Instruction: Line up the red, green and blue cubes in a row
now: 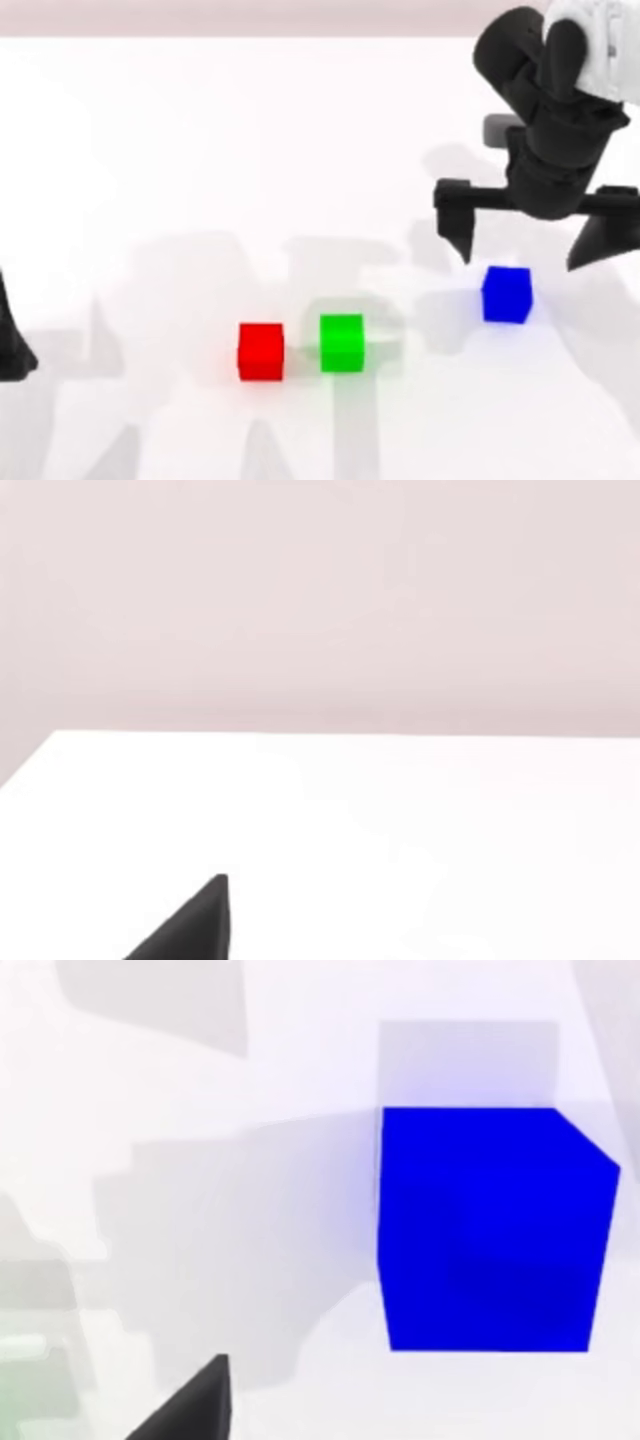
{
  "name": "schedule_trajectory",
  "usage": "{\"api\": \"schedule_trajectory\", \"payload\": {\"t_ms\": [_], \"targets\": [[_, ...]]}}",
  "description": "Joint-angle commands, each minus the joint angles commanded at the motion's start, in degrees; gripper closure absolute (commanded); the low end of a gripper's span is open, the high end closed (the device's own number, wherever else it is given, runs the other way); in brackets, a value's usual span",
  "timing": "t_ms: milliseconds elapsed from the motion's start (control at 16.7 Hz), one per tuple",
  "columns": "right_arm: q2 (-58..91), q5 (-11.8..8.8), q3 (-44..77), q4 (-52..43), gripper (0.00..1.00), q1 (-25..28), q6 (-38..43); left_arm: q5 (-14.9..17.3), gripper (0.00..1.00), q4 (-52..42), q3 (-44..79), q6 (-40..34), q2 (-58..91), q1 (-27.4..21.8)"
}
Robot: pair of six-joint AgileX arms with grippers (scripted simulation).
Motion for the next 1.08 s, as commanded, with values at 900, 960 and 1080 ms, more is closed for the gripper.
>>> {"api": "schedule_trajectory", "payload": {"t_ms": [900,960,1080], "targets": [[6.11,0.07,-10.17,16.28,0.08,0.36,0.2,0.0,0.0,0.0,0.0,0.0,0.0,0.0],[6.11,0.07,-10.17,16.28,0.15,0.36,0.2,0.0,0.0,0.0,0.0,0.0,0.0,0.0],[6.11,0.07,-10.17,16.28,0.3,0.36,0.2,0.0,0.0,0.0,0.0,0.0,0.0,0.0]]}}
